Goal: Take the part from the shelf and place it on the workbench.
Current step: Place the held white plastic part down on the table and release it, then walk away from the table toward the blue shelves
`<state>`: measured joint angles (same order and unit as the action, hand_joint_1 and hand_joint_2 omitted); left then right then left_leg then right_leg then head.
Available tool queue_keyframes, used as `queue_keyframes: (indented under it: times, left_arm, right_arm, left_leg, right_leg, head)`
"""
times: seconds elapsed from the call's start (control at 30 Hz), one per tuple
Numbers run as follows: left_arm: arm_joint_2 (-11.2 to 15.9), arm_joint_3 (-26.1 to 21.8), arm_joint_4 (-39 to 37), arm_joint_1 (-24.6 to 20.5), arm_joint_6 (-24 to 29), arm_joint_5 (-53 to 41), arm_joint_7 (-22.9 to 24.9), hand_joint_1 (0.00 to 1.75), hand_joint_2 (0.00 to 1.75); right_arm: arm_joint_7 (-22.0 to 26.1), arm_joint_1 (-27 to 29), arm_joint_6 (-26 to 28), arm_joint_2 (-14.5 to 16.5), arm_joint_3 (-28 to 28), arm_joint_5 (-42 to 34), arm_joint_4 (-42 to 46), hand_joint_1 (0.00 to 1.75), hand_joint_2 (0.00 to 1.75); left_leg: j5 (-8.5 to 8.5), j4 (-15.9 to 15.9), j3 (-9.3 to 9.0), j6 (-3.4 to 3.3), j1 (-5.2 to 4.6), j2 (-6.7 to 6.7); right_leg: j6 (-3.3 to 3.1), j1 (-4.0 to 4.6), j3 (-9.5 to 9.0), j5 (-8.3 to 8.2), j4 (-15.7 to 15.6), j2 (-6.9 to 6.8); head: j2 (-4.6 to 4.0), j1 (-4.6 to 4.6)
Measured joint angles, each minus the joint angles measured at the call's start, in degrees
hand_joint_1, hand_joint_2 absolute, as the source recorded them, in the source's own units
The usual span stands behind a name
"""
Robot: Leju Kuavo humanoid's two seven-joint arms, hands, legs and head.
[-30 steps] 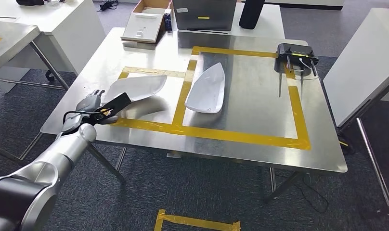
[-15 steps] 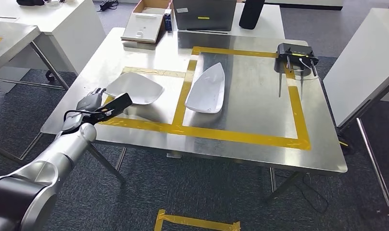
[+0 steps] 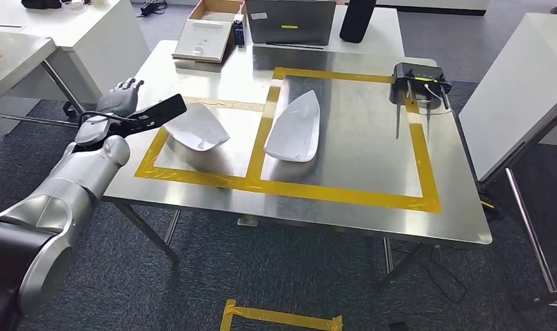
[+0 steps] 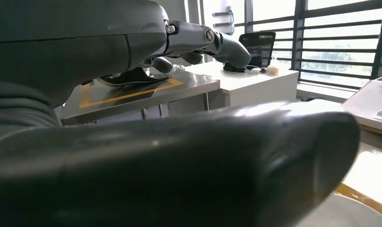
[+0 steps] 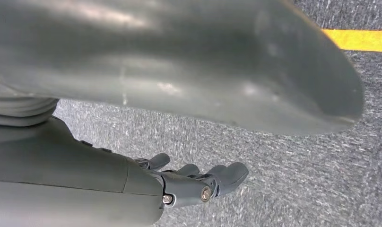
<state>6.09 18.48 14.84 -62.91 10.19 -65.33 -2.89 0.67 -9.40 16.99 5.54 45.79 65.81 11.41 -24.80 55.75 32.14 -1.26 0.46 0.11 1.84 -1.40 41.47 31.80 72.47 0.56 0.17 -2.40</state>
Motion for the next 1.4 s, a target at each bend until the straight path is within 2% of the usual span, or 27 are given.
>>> queue_keyframes:
  times: [0.03,0.1,0.17,0.27,0.33,0.4,0.47,0.5,0.53,0.57,0.6,0.67,0.73,0.8,0.83,0.87,0.9,0.97,1.0,1.03,1.07,1.13,1.2,1.23,1.3,1.33,1.4]
  left_arm:
    - [-0.1,0.2,0.0,-0.3,-0.2,-0.2,-0.1,0.00,0.00]
    - [-0.4,0.5,0.0,-1.0,-0.4,-0.5,-0.4,0.00,0.00]
    - [-0.6,0.7,0.2,-1.8,-0.4,-0.7,-0.6,0.00,0.00]
    - [-0.8,0.9,0.4,-2.5,-0.7,-1.0,-0.8,0.00,0.00]
    - [-0.9,1.1,0.4,-2.6,-1.0,-1.2,-0.7,0.00,0.00]
    - [-0.9,1.2,0.4,-2.7,-1.3,-1.3,-0.6,0.00,0.00]
    - [-1.0,1.2,0.4,-2.8,-1.6,-1.4,-0.6,0.00,0.00]
    - [-1.0,1.2,0.4,-2.9,-1.7,-1.5,-0.6,0.00,0.00]
    - [-1.0,1.3,0.4,-2.9,-1.7,-1.6,-0.6,0.00,0.00]
    - [-1.1,1.3,0.4,-3.0,-1.7,-1.6,-0.6,0.00,0.00]
    - [-1.1,1.3,0.5,-3.1,-1.8,-1.6,-0.6,0.00,0.00]
    - [-1.2,1.3,0.8,-3.6,-1.7,-1.7,-1.1,0.00,0.00]
    - [-1.4,1.3,1.1,-4.1,-1.5,-1.6,-2.3,0.00,0.00]
    - [-1.6,1.3,1.2,-4.5,-1.1,-1.7,-3.8,0.00,0.00]
    - [-1.8,1.3,1.3,-4.5,-0.9,-1.8,-4.6,0.00,0.00]
    - [-2.0,1.3,1.4,-4.6,-0.7,-2.2,-5.3,0.00,0.00]
    - [-2.2,1.5,1.5,-4.6,-0.5,-2.7,-5.8,0.00,0.00]
    - [-2.5,1.9,1.6,-4.6,-0.4,-4.0,-6.9,0.00,0.00]
    - [-2.7,2.1,1.6,-4.6,-0.3,-4.5,-7.4,0.00,0.00]
    - [-3.0,2.4,1.6,-4.6,-0.3,-4.8,-7.9,0.00,0.00]
    - [-3.3,2.6,1.6,-4.6,-0.3,-5.1,-8.2,0.00,0.00]
    - [-3.7,2.8,1.8,-4.6,-0.3,-5.3,-8.6,0.00,0.00]
    - [-4.1,2.9,2.2,-4.7,-0.3,-5.3,-8.7,0.00,0.00]
    - [-4.2,3.0,2.3,-4.7,-0.3,-5.4,-8.7,0.00,0.00]
    - [-4.4,3.3,2.3,-4.8,-0.2,-5.4,-8.8,0.00,0.00]
    - [-4.4,3.3,2.4,-4.9,-0.2,-5.4,-8.8,0.00,0.00]
    - [-4.5,3.5,2.4,-5.0,-0.1,-5.6,-9.3,0.00,0.00]
  right_arm:
    - [0.0,-0.2,0.0,0.1,0.0,-0.1,0.0,0.00,0.00]
    - [0.0,-0.7,0.0,0.4,0.0,-0.4,0.0,0.00,0.00]
    - [-0.1,-1.2,0.0,0.9,0.0,-0.5,0.0,0.00,0.00]
    - [-0.3,-1.5,0.0,1.4,0.0,-0.9,0.0,0.00,0.00]
    - [-0.3,-1.6,0.1,1.6,0.0,-1.0,0.0,0.00,0.00]
    - [-0.4,-1.6,0.1,1.7,0.0,-1.0,0.0,0.00,0.00]
    - [-0.4,-1.6,0.1,1.7,0.0,-1.1,0.0,0.00,0.00]
    - [-0.4,-1.6,0.1,1.7,0.0,-1.1,0.0,0.00,0.00]
    - [-0.4,-1.6,0.0,1.7,0.0,-1.1,0.0,0.00,0.00]
    - [-0.4,-1.6,0.0,1.7,0.0,-1.1,0.0,0.00,0.00]
    - [-0.5,-1.7,-0.1,1.7,0.0,-1.0,0.0,0.00,0.00]
    - [-0.5,-1.8,-0.2,1.9,0.0,-0.9,0.0,0.00,0.00]
    - [-0.5,-2.0,-0.4,2.0,0.0,-0.6,0.0,0.00,0.00]
    - [-0.8,-2.2,-0.8,2.1,-0.1,-0.1,0.0,0.00,0.00]
    - [-1.0,-2.2,-0.9,2.2,-0.2,0.2,0.0,0.00,0.00]
    - [-1.2,-2.3,-1.1,2.2,-0.4,0.4,0.0,0.00,0.00]
    - [-1.4,-2.4,-1.2,2.2,-0.5,0.7,0.0,0.00,0.00]
    - [-1.7,-2.6,-1.3,2.2,-0.7,0.9,0.0,0.00,0.00]
    - [-1.8,-2.7,-1.3,2.2,-0.7,1.0,0.0,0.00,0.00]
    - [-1.9,-2.8,-1.3,2.2,-0.8,1.0,0.0,0.00,0.00]
    - [-1.9,-3.0,-1.3,2.1,-0.8,1.0,0.0,0.00,0.00]
    - [-2.0,-3.3,-1.3,2.0,-0.8,0.9,0.0,0.00,0.00]
    - [-2.0,-3.6,-1.4,1.9,-0.9,0.9,0.0,0.00,0.00]
    - [-2.0,-3.7,-1.4,1.8,-0.9,0.9,0.0,0.00,0.00]
    - [-1.9,-3.7,-1.4,1.8,-0.9,0.9,0.0,0.00,0.00]
    - [-1.9,-3.7,-1.4,1.8,-1.0,0.9,0.0,0.00,0.00]
    - [-1.9,-3.8,-1.4,1.8,-1.1,0.9,0.0,0.00,0.00]
  left_leg:
    - [-0.04,0.3,0.19,0.23,0.23,0.02]
    - [-0.39,1.4,0.93,1.14,0.85,0.00]
    - [-0.94,3.1,2.07,2.41,1.08,-0.12]
    - [-1.06,4.4,3.15,3.78,0.96,-0.49]
    - [-2.18,5.6,3.98,4.26,1.18,-0.43]
    - [-6.06,10.5,5.84,4.38,1.17,-0.26]
    - [-10.14,17.5,8.00,4.31,1.05,-0.24]
    - [-10.94,19.5,8.31,4.17,0.98,-0.25]
    - [-10.65,19.7,7.68,3.92,0.90,-0.25]
    - [-9.47,17.8,5.97,3.54,0.77,-0.25]
    - [-8.10,14.3,3.44,3.08,0.58,-0.25]
    - [-6.90,7.3,-1.14,2.51,0.10,-0.19]
    - [-6.79,4.7,-2.13,2.33,-0.41,-0.19]
    - [-5.45,4.1,-1.36,1.70,-0.53,-0.12]
    - [-4.65,3.8,-1.02,1.17,-0.46,-0.02]
    - [-3.80,3.5,-0.53,0.66,-0.33,0.07]
    - [-2.99,3.4,0.09,0.25,-0.25,0.15]
    - [-1.61,3.4,1.80,-0.22,-0.38,0.12]
    - [-0.97,3.4,2.67,-0.29,-0.46,0.09]
    - [-0.37,3.5,3.53,-0.29,-0.52,0.05]
    - [0.22,3.6,4.36,-0.22,-0.56,0.00]
    - [1.22,4.0,5.78,0.09,-0.63,-0.01]
    - [2.01,4.2,6.53,0.62,-0.71,0.09]
    - [2.41,4.2,6.65,0.93,-0.72,0.15]
    - [3.19,3.8,6.74,1.58,-0.71,0.15]
    - [2.81,4.0,7.06,1.92,-0.69,0.07]
    - [-0.82,7.0,8.28,2.59,-0.52,-0.07]
  right_leg:
    - [0.37,-0.31,-0.33,-0.88,-0.3,-0.09]
    - [1.39,-1.05,-3.50,-3.80,-6.4,-0.39]
    - [1.43,-1.31,-5.74,-5.40,-10.7,-0.03]
    - [-0.50,-1.24,-5.13,-5.08,-10.5,0.42]
    - [-1.60,-1.19,-4.56,-5.41,-10.5,0.30]
    - [-2.48,-1.03,-3.82,-6.11,-10.7,0.21]
    - [-2.91,-0.66,-2.91,-6.83,-10.7,0.20]
    - [-3.00,-0.44,-2.42,-7.24,-10.7,0.18]
    - [-3.04,-0.24,-1.92,-7.68,-10.7,0.17]
    - [-3.04,-0.08,-1.43,-8.13,-10.7,0.17]
    - [-2.98,0.04,-1.01,-8.58,-10.7,0.16]
    - [-2.56,0.16,-0.50,-9.51,-10.9,0.13]
    - [-1.77,0.05,-0.46,-10.61,-11.5,0.07]
    - [-0.88,-0.06,-0.43,-11.52,-12.2,0.04]
    - [-0.59,-0.06,-0.12,-10.89,-12.1,-0.01]
    - [-0.37,-0.04,0.47,-9.15,-10.9,-0.06]
    - [-0.29,-0.07,1.32,-6.46,-8.4,-0.12]
    - [-0.12,0.02,3.11,-1.36,-1.2,-0.18]
    - [-0.06,0.08,3.45,-0.33,1.7,-0.18]
    - [-0.06,0.15,3.02,-0.49,3.0,-0.18]
    - [-0.15,0.24,1.53,-1.56,2.4,-0.18]
    - [-0.65,0.52,-4.06,-3.19,-4.2,-0.19]
    - [-1.38,0.91,-8.43,-2.87,-10.5,-0.19]
    - [-1.74,1.12,-9.16,-2.44,-11.9,-0.19]
    - [-2.43,1.06,-8.88,-3.31,-12.6,-0.26]
    - [-2.79,0.89,-8.60,-3.97,-13.0,-0.35]
    - [-3.38,0.47,-7.69,-5.53,-13.7,-0.52]
  head:
    - [0.00,0.00]
    - [0.00,0.03]
    - [0.00,0.19]
    - [0.00,0.12]
    - [0.00,0.07]
    - [0.00,-0.01]
    - [0.00,-0.04]
    - [0.00,-0.04]
    - [0.00,-0.04]
    - [0.00,-0.05]
    - [0.00,-0.05]
    - [0.00,-0.04]
    - [0.00,-0.03]
    - [0.00,-0.06]
    - [0.00,-0.04]
    - [0.00,-0.01]
    - [0.00,0.02]
    - [0.00,0.06]
    - [0.00,0.06]
    - [0.00,0.07]
    - [0.00,0.07]
    - [0.00,0.07]
    - [0.00,-0.03]
    - [0.00,-0.05]
    - [0.00,-0.02]
    - [0.00,-0.02]
    - [0.00,-0.13]
